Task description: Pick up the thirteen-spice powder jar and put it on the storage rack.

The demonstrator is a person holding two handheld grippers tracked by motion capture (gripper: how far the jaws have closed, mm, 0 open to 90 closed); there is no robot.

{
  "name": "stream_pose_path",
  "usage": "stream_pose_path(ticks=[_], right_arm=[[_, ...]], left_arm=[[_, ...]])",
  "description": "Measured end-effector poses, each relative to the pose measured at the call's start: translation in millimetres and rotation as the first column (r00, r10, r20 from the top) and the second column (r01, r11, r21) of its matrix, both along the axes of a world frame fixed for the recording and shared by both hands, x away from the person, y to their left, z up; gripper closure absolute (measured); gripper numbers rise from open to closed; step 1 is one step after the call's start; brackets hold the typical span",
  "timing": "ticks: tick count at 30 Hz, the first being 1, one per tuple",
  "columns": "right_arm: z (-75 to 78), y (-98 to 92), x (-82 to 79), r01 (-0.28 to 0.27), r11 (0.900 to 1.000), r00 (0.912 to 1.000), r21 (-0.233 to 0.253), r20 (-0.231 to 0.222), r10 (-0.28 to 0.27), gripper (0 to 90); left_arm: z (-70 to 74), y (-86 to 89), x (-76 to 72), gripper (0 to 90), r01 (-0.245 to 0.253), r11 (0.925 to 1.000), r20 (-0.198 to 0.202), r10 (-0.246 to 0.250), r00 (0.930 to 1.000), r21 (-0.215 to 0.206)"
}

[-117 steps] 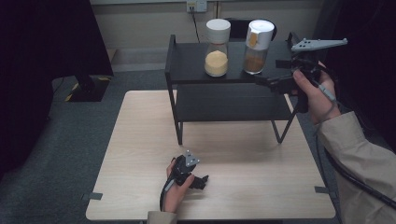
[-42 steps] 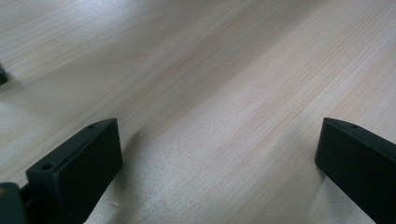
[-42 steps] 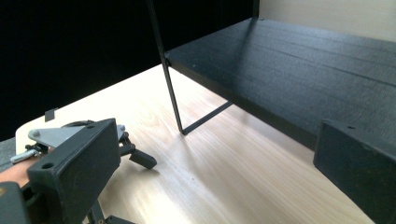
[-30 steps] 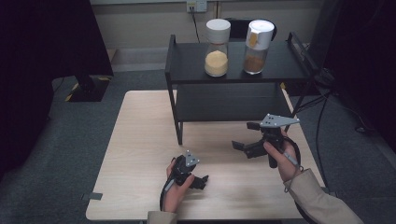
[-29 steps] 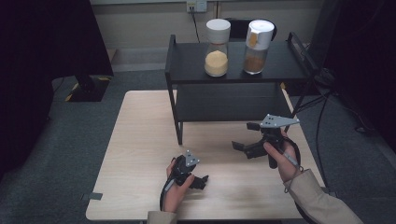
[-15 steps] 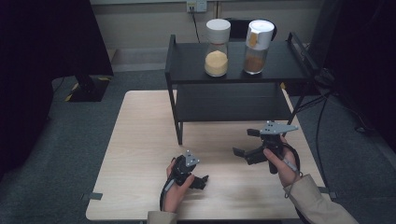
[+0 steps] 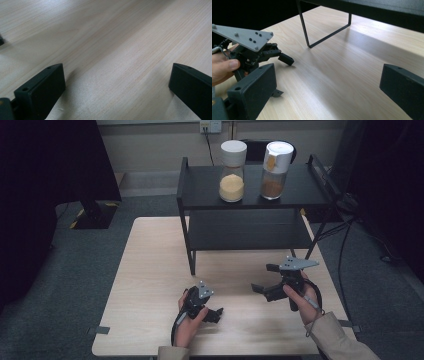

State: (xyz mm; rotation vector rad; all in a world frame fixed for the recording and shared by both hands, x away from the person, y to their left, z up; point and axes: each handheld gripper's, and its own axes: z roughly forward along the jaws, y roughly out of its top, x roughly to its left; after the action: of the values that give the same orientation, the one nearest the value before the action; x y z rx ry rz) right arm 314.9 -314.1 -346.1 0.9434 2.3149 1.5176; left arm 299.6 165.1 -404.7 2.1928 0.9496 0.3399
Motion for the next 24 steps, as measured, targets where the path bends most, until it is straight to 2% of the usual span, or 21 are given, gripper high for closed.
stream_pose_path(ticks=[24], right_arm=[[-20.2,-17.4,-7.7,0.023,0.999,0.9992,-0.04,-0.031,-0.024,0.0]], left_arm=[[0.0,0.0,0.0,0.0,0.0,1.0,0.0,0.0,1.0,0.0]])
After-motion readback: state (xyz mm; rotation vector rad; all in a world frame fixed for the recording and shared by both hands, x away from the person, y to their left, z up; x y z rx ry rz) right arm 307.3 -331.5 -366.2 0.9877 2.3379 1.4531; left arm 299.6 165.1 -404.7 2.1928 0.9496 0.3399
